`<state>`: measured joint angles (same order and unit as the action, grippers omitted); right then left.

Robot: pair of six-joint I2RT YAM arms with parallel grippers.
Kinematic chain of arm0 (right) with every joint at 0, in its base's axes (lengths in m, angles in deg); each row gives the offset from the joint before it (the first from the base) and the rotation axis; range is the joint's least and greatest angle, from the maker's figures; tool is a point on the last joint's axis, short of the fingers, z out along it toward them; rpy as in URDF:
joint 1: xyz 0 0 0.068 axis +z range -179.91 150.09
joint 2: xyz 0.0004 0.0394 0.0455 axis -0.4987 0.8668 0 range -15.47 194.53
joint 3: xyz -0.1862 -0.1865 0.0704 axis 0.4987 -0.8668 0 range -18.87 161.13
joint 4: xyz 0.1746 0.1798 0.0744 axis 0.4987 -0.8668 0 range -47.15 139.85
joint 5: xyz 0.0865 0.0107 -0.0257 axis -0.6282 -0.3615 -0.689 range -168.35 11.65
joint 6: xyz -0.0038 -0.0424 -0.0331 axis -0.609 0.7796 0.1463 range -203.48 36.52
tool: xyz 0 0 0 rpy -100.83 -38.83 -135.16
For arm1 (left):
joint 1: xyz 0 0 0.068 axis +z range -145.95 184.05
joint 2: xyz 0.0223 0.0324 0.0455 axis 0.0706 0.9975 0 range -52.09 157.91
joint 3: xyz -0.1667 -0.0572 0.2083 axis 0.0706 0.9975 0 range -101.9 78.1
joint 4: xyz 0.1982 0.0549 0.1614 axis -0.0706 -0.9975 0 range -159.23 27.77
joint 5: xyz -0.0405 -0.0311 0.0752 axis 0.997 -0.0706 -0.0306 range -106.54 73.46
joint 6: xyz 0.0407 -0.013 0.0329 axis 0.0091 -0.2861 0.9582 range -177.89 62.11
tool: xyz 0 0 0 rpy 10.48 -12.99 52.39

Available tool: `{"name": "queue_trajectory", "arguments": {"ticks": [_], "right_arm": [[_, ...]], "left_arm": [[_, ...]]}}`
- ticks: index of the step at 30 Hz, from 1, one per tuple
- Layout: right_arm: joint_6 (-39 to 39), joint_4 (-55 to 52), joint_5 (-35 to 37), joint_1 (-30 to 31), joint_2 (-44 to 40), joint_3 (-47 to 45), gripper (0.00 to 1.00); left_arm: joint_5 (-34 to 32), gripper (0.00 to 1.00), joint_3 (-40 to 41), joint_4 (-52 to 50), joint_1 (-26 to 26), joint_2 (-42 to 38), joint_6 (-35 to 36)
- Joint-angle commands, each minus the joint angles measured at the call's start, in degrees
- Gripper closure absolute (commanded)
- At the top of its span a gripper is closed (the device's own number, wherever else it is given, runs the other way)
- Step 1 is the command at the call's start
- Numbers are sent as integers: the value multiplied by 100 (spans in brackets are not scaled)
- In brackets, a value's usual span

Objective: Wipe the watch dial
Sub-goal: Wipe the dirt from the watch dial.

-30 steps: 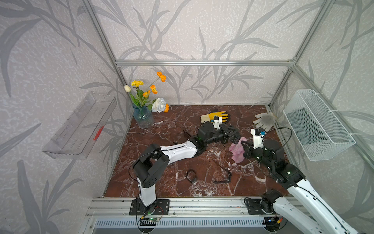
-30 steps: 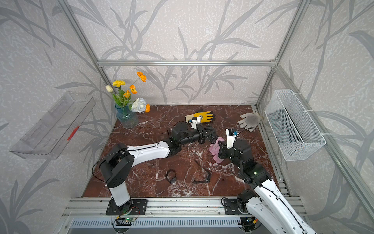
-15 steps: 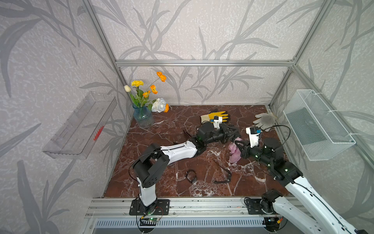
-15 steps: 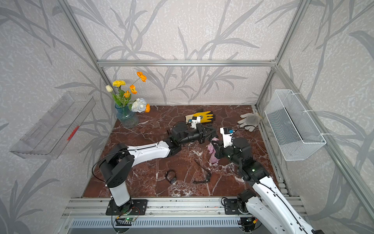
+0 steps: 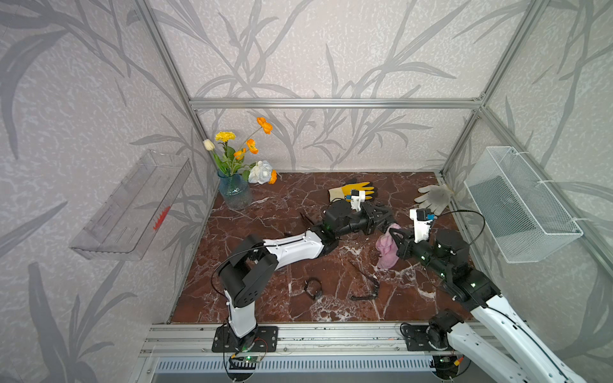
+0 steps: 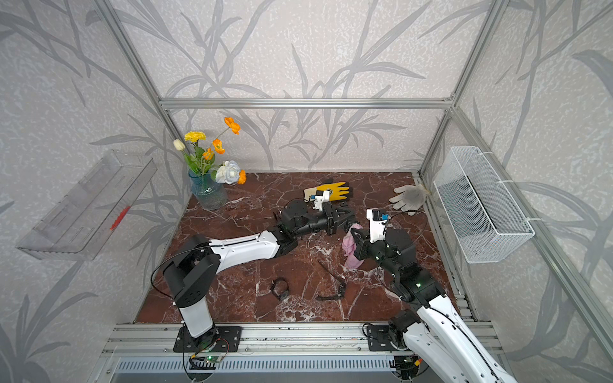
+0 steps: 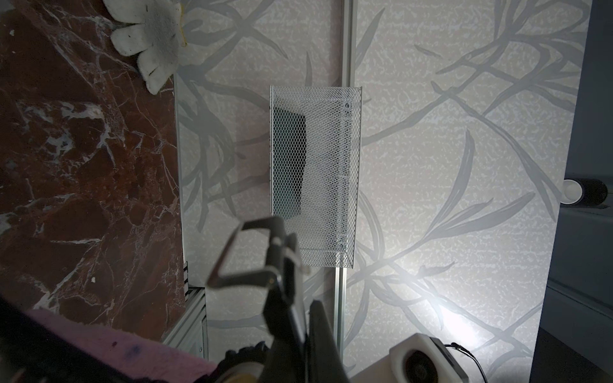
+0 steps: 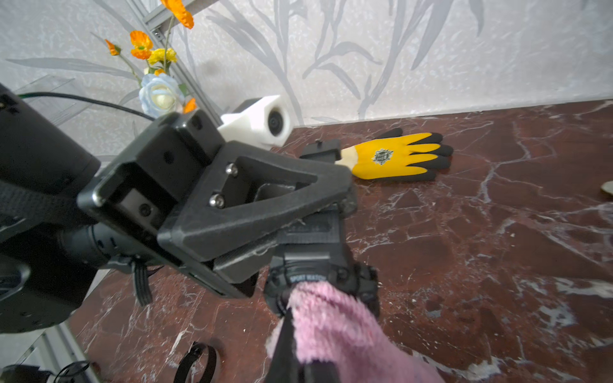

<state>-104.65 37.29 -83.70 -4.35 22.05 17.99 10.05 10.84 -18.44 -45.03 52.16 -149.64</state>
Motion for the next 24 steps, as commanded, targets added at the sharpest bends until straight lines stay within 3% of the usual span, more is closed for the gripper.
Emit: {"name": "queue_trajectory", "arguments": {"ticks": [1,6,24], "right_arm": [[61,-95,960,-32,8,264,100],[188,-439,768,-26,227,350,100],[503,253,-1588,-11,459,150,100]], "left_arm": [[276,100,-99,205,-128,-69,-45],[250,100,-89,243,-129,-96,-76],[232,100,-88,263,-128,-53,-76]]}}
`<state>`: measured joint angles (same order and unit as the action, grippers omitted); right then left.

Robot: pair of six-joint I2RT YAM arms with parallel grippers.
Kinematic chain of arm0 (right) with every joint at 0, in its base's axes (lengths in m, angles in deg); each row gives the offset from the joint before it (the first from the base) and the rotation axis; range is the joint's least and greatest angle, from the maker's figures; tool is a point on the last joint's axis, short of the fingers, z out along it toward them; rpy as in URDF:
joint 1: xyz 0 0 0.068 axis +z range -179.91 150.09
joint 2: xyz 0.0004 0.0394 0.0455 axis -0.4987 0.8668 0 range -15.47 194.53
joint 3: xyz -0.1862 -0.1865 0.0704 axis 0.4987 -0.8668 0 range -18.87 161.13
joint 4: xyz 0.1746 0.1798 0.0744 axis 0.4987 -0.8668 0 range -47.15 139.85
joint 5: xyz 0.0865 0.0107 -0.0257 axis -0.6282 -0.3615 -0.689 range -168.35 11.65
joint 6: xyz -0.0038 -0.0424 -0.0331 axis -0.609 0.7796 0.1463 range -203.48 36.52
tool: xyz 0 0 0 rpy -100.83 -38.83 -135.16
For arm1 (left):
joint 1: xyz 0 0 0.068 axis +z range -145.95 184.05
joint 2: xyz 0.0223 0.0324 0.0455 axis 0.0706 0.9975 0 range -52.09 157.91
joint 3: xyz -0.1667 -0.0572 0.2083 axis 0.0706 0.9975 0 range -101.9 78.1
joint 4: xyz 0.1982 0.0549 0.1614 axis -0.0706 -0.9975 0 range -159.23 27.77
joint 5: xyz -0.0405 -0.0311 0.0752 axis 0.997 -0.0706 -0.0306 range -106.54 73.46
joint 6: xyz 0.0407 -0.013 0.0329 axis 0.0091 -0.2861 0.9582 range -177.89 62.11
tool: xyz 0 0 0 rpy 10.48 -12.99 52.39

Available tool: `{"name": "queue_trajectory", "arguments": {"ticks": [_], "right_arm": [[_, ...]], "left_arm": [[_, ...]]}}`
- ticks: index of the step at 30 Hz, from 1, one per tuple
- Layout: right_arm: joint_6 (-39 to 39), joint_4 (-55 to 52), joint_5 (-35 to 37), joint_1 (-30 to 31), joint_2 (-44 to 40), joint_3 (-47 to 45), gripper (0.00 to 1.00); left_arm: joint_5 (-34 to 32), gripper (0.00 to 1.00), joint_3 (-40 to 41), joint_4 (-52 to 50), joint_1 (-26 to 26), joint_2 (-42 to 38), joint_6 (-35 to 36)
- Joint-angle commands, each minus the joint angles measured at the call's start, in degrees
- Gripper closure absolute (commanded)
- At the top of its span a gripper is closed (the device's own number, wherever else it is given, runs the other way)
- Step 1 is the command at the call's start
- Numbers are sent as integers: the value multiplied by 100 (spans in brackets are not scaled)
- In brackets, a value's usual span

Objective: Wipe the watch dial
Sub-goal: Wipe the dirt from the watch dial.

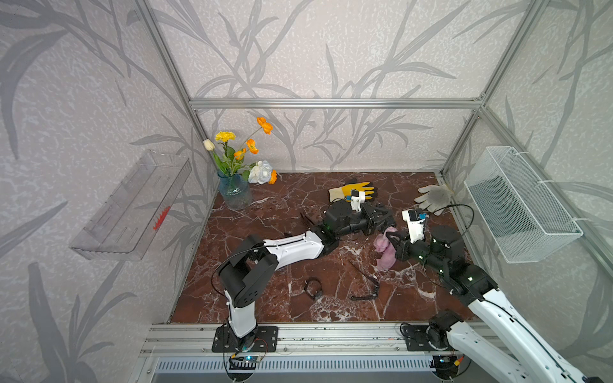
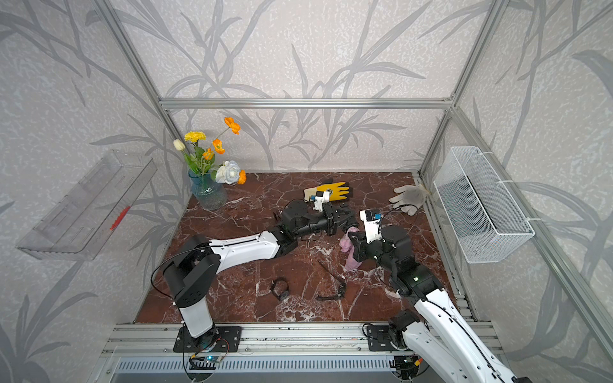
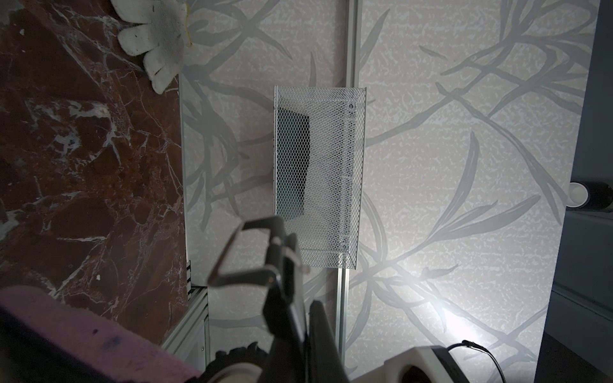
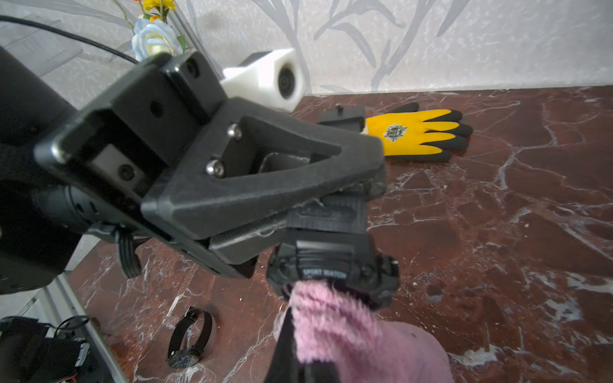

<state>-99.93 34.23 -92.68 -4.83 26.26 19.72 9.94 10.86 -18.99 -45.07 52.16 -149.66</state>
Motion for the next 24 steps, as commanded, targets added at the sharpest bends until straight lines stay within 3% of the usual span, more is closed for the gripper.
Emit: {"name": "queue_trajectory", "arguments": {"ticks": [1,7,17,24], "right_arm": [[-2,651,-733,35,29,-35,100],[-115,920,-541,39,-89,-12,100],[-539,-150,1823,32,-248,445,100],[-404,-556,1786,39,82,455,100]], "left_arm": [[244,100,-74,323,-124,-58,-78],[241,100,-13,316,-123,-89,-61],[266,100,1,338,-115,-103,-69],[270,100,31,320,-91,-159,-41]]}}
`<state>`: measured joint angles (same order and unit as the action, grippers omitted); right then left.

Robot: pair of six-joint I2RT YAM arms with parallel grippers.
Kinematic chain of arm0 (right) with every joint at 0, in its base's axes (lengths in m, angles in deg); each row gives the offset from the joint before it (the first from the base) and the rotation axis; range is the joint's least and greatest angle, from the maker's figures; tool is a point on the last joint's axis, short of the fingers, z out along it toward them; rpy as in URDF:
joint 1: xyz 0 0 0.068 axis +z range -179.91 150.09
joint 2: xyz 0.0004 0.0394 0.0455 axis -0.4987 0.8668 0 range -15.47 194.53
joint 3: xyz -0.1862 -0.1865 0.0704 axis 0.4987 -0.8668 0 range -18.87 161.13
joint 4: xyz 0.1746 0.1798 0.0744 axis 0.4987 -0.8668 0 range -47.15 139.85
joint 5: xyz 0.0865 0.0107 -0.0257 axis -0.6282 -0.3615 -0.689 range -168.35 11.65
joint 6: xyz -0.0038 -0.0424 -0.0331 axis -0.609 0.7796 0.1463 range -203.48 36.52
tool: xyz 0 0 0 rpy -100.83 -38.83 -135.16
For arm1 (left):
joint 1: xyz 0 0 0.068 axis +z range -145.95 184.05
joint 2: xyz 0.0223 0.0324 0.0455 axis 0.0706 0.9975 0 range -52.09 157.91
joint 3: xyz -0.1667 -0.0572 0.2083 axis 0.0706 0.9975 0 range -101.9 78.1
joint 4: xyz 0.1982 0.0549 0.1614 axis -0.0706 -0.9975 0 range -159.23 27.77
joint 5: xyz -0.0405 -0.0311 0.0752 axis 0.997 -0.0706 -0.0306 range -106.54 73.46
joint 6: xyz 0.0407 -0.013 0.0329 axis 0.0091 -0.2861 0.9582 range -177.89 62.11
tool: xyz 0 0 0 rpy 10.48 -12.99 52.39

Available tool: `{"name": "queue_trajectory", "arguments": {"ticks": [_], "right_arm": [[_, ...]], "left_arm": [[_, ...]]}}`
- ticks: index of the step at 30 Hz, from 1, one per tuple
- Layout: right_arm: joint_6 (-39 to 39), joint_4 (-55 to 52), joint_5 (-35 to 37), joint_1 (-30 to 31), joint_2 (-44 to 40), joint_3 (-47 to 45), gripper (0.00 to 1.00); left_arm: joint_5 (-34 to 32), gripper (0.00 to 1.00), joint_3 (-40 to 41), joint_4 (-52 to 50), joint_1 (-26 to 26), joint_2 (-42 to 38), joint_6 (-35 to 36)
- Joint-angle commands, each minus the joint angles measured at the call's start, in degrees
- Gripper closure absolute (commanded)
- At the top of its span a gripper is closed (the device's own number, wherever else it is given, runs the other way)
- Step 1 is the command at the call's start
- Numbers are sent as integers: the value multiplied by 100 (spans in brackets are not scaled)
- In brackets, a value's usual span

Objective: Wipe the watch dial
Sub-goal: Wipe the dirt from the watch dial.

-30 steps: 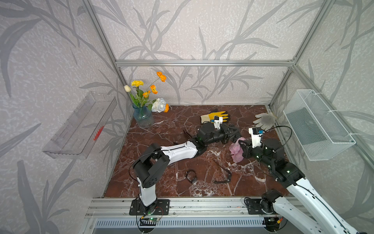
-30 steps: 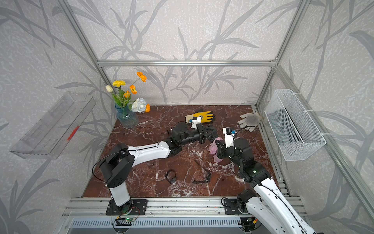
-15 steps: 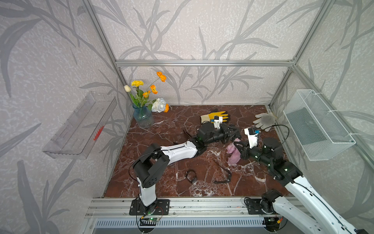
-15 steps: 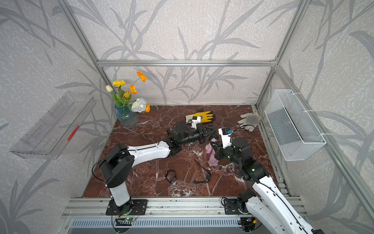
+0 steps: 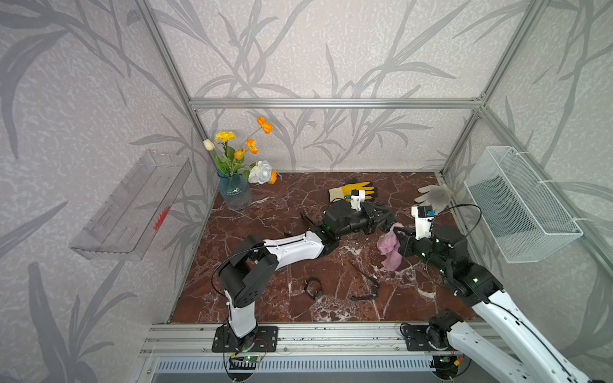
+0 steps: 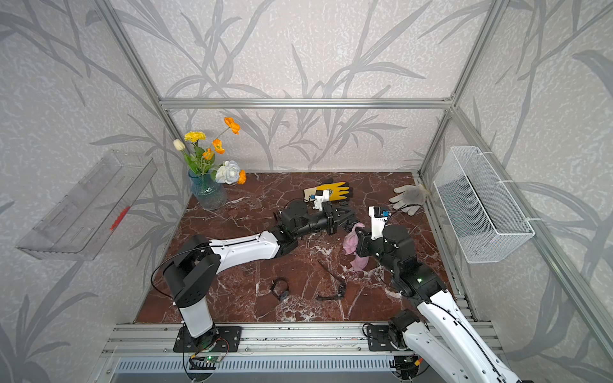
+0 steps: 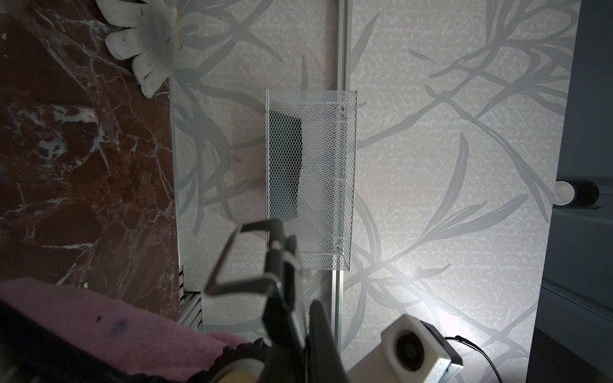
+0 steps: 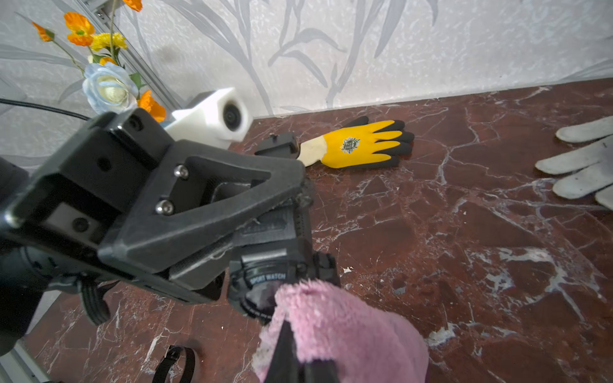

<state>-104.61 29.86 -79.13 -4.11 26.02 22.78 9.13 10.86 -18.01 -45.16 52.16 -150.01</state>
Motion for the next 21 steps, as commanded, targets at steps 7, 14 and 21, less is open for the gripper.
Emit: {"name": "queue_trajectory", "arguments": {"ticks": [7,14,21], "right_arm": [[491,71,-861,-31,271,-4,100],[499,693,-2003,10,324,-64,100],[66,1448,-1912,11,162,-147,100]], "left_arm": [[342,100,22,213,-71,-147,-5],[342,100,1,226,-71,-110,-21],[329,100,79,235,-71,-159,-8]]}}
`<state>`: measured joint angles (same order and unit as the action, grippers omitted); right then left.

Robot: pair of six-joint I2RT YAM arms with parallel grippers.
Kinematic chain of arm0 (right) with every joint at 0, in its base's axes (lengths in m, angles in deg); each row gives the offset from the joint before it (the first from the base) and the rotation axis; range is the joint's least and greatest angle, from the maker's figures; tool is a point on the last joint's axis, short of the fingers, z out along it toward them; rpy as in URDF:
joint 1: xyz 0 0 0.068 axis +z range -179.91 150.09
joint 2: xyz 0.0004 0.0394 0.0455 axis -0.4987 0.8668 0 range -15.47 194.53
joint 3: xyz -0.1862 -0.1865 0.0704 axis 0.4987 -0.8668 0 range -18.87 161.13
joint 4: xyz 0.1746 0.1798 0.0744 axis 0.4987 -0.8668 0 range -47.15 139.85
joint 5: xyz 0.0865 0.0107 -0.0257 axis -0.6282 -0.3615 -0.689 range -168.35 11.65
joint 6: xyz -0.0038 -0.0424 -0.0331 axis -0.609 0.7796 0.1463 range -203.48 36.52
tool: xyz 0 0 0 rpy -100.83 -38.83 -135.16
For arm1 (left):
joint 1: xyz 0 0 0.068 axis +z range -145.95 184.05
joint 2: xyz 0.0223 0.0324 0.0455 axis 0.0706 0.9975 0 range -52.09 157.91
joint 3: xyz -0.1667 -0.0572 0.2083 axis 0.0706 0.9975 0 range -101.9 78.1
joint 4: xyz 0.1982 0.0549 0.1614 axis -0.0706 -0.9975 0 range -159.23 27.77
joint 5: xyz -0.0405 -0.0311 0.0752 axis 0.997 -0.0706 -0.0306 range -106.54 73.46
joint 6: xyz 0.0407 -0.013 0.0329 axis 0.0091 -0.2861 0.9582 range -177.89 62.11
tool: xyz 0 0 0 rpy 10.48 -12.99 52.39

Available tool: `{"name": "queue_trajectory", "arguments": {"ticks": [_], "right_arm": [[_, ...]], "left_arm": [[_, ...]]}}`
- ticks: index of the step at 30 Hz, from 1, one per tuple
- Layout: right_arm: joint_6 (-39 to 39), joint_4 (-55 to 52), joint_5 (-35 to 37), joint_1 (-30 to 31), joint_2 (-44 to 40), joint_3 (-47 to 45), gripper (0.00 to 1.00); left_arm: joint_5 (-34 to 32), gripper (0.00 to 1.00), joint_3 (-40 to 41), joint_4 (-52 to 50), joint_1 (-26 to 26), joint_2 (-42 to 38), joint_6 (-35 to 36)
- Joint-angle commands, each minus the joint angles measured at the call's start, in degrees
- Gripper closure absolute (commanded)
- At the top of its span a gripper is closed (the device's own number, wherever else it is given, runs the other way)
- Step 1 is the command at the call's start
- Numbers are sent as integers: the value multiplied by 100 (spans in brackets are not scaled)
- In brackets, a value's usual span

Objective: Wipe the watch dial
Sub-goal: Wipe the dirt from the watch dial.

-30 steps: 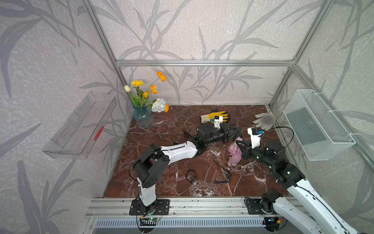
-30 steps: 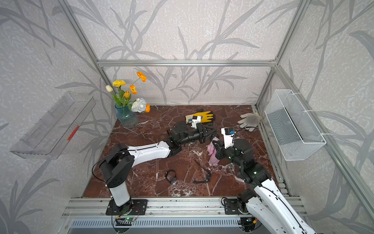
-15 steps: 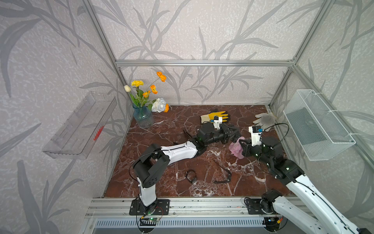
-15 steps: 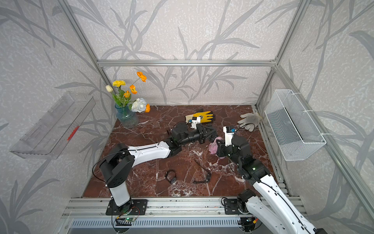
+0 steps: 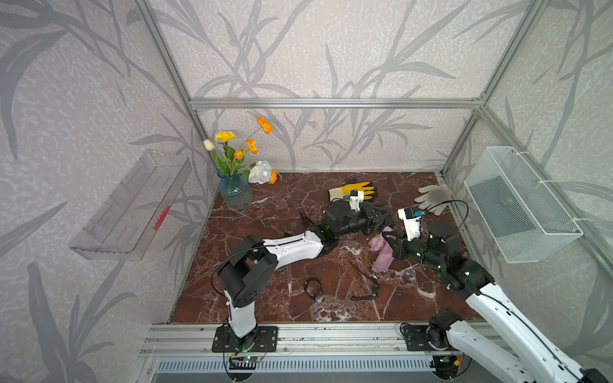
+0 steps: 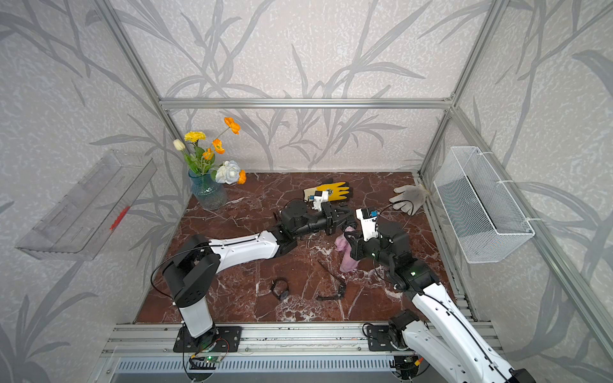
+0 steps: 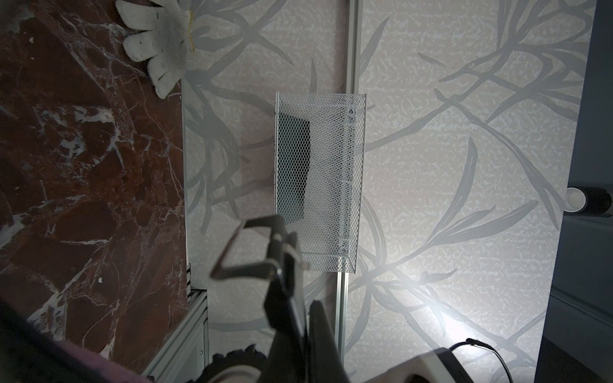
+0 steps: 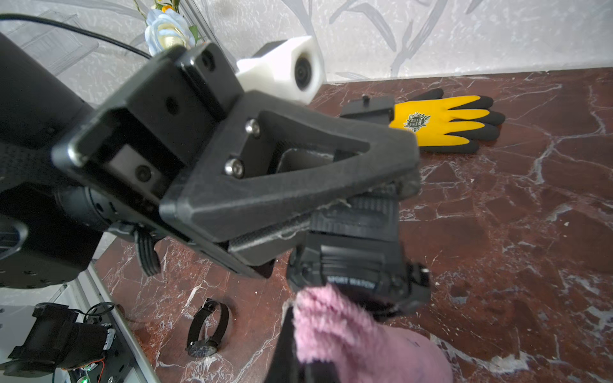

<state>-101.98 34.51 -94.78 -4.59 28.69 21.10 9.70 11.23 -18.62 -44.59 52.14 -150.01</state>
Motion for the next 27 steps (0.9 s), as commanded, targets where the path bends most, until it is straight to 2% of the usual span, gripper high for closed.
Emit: {"name": "queue_trajectory", "arguments": {"ticks": [1,9,12,21,27], "right_arm": [[-254,974,-243,61,-101,62,100],[-286,31,1703,60,-17,633,100],[-245,-230,2160,52,-24,709,100],[-123,-917,2298,52,483,769,100],[-28,-763,1630,59,606,578,100]], "left_arm": [[269,100,49,288,-129,-157,1],[243,100,147,345,-128,-189,-13],[250,100,148,345,-119,-185,-8],[250,100,131,383,-119,-149,-40],[250,100,120,353,-110,-155,-34]]}}
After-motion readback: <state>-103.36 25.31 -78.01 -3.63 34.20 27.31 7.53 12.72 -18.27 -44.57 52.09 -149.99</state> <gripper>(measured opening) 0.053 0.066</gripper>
